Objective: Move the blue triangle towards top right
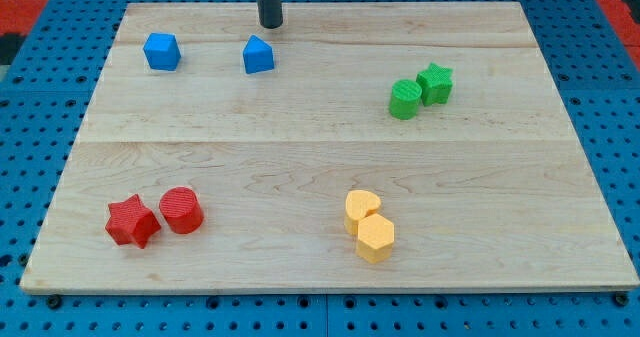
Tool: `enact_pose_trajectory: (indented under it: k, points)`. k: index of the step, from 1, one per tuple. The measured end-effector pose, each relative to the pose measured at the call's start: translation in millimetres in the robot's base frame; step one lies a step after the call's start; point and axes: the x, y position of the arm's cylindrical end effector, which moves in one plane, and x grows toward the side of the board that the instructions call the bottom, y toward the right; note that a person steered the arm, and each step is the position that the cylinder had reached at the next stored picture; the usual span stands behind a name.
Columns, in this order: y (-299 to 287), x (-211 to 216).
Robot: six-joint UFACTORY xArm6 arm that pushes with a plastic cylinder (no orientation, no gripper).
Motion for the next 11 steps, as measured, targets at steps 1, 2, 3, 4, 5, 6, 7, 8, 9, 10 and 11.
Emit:
enact_pose_trajectory:
  k: [1,2,3,4,5,6,7,8,9,10,11]
  points:
    - [-8,4]
    - [-57,26]
    - [-89,29]
    - [-74,84]
    - [-30,68]
    - [54,35]
    - [83,52]
    - [84,84]
    - [108,104]
    - [130,83]
    - [128,31]
